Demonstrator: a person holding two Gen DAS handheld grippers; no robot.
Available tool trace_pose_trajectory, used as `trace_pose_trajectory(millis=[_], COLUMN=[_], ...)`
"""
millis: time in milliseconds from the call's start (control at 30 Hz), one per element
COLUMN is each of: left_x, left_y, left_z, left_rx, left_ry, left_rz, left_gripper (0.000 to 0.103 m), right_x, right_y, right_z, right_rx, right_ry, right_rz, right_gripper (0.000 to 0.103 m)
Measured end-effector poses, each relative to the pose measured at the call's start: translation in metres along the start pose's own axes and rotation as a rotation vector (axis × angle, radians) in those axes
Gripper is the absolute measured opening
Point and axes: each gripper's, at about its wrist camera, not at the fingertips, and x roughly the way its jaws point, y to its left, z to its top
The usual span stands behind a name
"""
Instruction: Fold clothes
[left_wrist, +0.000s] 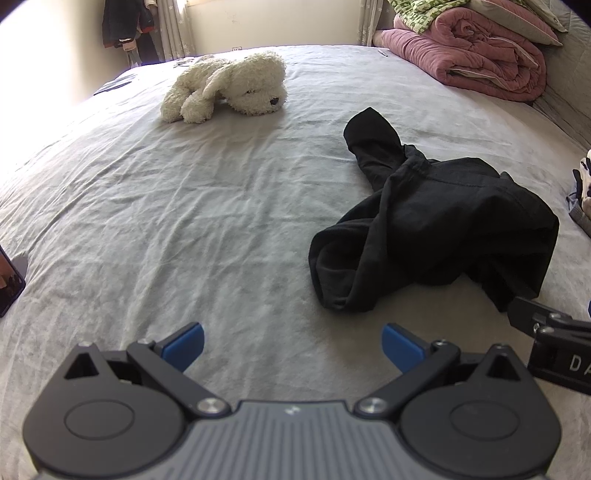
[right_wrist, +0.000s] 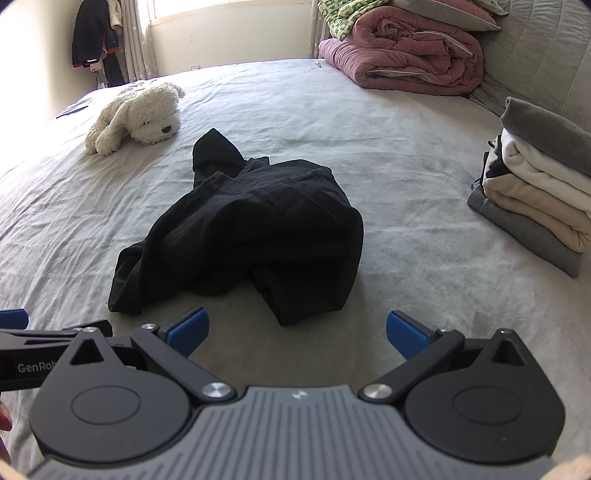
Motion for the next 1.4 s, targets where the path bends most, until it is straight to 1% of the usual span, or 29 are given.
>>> trace_pose_trajectory(millis=[200,533,1100,1400], left_x=[0.000,-0.002,-0.001,0.005], left_y=[-0.001,0.002,0.003,0.002], left_z=[0.000,0.001,0.002,0.001], left_rx=[0.021,0.001,0.007,0.011], left_ry=[-0.011,-0.001,0.000,0.004], left_rz=[0.027,0.004,0.012,0.033], left_gripper=[0.103,0.103,0.103,0.103], right_x=[-0.002,0.003,0.006,0.009], right_y=[-0.005,-0.002,0.000,-0.003], right_z=[0.000,-0.001,-0.002,-0.002], right_rx=[-0.006,-0.006,-0.023,-0.027], right_ry=[-0.005,0.010,0.021,0.027], right_rz=[0.009,0.010,0.011,0.014], right_gripper=[0.103,0.103,0.103,0.103])
